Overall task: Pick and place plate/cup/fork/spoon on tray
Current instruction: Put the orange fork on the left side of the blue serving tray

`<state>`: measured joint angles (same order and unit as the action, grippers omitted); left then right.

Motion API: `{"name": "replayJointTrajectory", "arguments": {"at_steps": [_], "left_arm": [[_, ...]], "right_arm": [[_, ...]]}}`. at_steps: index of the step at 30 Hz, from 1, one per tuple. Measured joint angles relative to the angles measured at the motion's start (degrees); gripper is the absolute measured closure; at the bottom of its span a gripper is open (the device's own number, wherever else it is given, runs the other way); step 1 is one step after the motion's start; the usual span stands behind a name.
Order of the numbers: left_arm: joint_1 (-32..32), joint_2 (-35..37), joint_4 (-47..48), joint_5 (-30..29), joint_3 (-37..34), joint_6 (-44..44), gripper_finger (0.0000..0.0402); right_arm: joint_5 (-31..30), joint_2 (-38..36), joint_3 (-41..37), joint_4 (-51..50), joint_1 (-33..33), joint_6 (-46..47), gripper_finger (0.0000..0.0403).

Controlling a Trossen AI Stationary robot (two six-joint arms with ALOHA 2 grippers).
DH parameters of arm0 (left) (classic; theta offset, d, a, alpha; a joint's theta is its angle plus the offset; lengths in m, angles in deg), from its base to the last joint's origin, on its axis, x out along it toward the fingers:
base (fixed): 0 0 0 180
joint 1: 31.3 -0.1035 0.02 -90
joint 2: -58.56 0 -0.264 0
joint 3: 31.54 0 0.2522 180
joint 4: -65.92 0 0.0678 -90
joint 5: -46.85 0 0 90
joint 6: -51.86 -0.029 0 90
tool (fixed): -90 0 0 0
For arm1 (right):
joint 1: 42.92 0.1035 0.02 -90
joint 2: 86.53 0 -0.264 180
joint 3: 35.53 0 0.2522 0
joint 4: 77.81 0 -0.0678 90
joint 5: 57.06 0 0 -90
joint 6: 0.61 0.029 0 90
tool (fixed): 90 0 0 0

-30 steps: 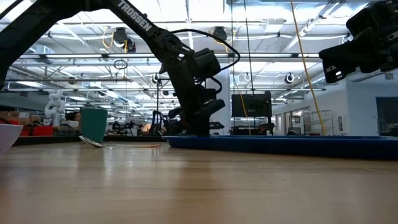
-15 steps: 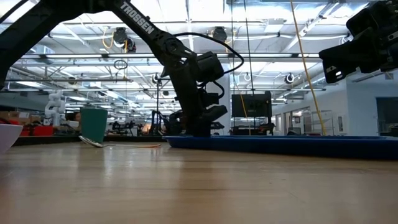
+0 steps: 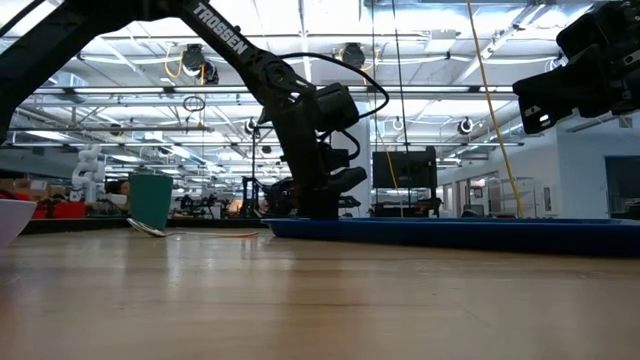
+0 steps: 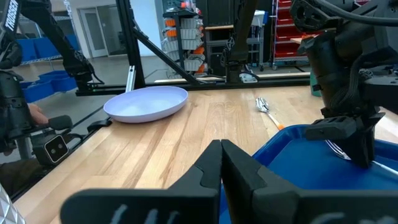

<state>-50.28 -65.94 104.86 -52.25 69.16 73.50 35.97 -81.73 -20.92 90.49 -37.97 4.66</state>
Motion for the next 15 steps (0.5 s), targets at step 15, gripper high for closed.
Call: {"name": "replayJointTrajectory", "arguments": {"at_steps": [15], "left_arm": [[-0.1,0.1,0.3,0.0,0.0,1.0,0.0381]], "right_arm": [[0.0,0.0,0.0,0.0,0.0,0.0,0.0403]]}}
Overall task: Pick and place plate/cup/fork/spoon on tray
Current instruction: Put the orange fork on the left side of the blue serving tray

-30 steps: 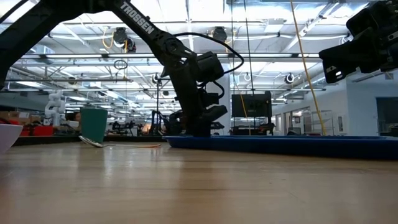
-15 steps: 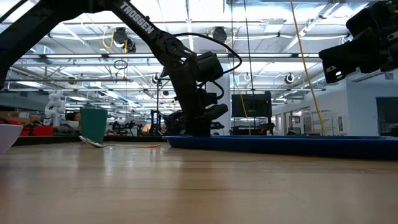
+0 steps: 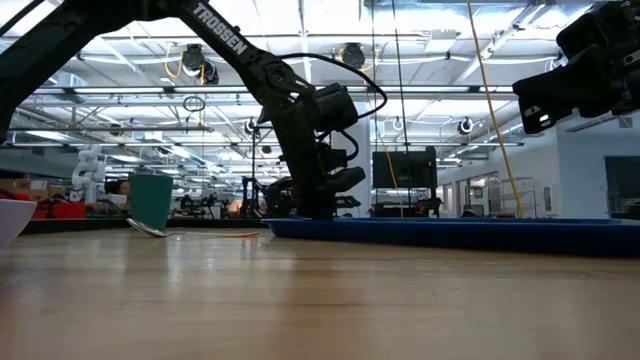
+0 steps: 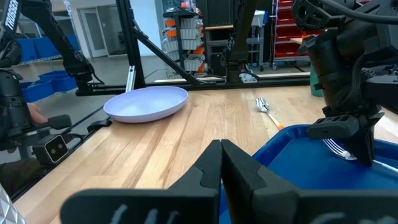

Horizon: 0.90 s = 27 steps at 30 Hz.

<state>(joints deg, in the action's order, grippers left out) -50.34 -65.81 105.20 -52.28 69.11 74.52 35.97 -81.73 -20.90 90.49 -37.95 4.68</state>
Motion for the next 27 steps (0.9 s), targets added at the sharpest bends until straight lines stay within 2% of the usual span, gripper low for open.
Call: {"name": "replayJointTrajectory", "arguments": {"at_steps": [5,11,18,27], "left_arm": [[0.0,0.0,0.0,0.1,0.0,2.4,0.0391],[0.0,0.0,0.3,0.1,0.0,6.7,0.0376],[0.0,0.1,1.8,1.4,0.0,7.7,0.0389],[0.1,0.2,2.9,2.6,0.0,10.7,0.0357]], "right_arm": [[0.0,0.0,0.0,0.0,0.0,0.0,0.0403],[0.0,0.0,0.0,0.0,0.0,0.0,0.0403],[0.0,0.0,0.0,0.0,0.0,0.0,0.0403],[0.0,0.0,0.0,0.0,0.0,0.0,0.0403]]}}
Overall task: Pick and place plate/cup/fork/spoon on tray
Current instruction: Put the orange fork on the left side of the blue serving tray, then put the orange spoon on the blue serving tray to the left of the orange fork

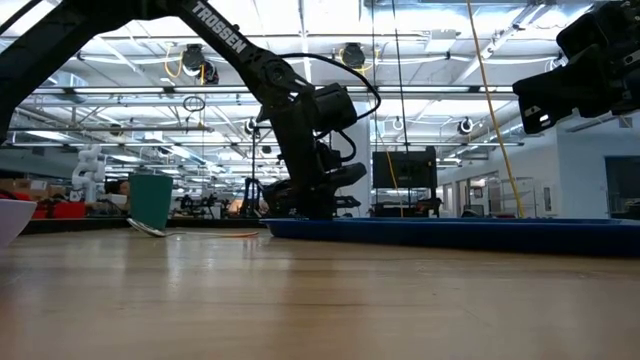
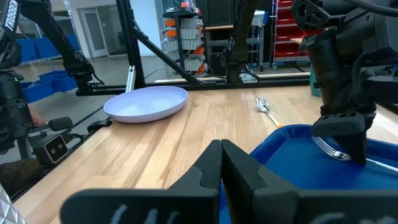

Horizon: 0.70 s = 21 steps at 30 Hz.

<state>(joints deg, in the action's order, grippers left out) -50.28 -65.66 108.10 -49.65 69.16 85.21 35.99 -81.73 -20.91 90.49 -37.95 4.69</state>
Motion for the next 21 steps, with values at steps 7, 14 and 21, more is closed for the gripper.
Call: {"name": "replayJointTrajectory", "arguments": {"at_steps": [7,14,21], "left_arm": [[0.3,0.0,0.3,0.6,0.0,0.2,0.0365],[0.3,1.0,0.9,1.7,-0.1,0.1,0.0344],[0.6,1.7,2.3,1.8,-0.2,0.0,0.0317]], "right_arm": [[0.0,0.0,0.0,0.0,0.0,0.0,0.0403],[0.0,0.0,0.0,0.0,0.0,0.0,0.0403],[0.0,0.0,0.0,0.0,0.0,0.0,0.0403]]}}
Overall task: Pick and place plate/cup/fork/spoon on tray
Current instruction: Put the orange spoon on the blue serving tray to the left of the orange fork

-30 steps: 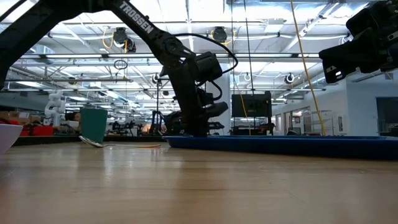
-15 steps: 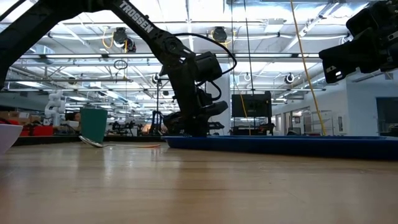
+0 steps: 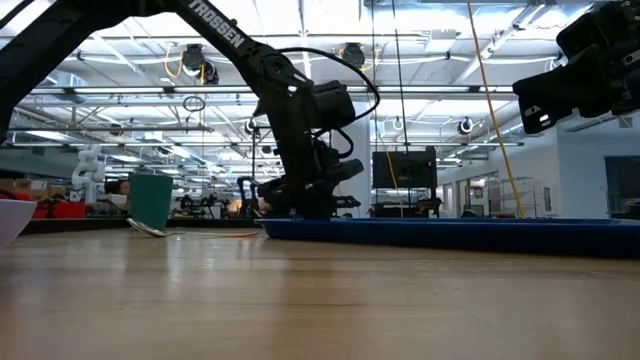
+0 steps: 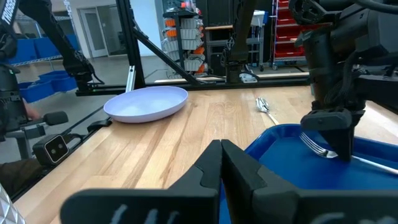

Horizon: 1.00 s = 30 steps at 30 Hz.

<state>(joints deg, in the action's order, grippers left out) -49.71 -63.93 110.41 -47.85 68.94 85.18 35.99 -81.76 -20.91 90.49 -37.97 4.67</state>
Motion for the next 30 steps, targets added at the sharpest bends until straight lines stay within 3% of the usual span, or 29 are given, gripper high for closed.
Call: {"name": "replayJointTrajectory", "arguments": {"at_steps": [18,25,30], "left_arm": [[0.5,4.8,0.2,-1.4,0.1,-6.1,0.0316],[2.9,10.3,14.4,-5.2,0.1,-8.2,0.0316],[8.2,13.5,25.8,-7.6,0.1,-17.6,0.0316]], "right_arm": [[0.0,0.0,0.0,0.0,0.0,0.0,0.0403],[0.0,0.3,0.0,0.1,0.0,0.0,0.0403],[0.0,0.4,0.0,0.0,0.0,0.0,0.0403]]}}
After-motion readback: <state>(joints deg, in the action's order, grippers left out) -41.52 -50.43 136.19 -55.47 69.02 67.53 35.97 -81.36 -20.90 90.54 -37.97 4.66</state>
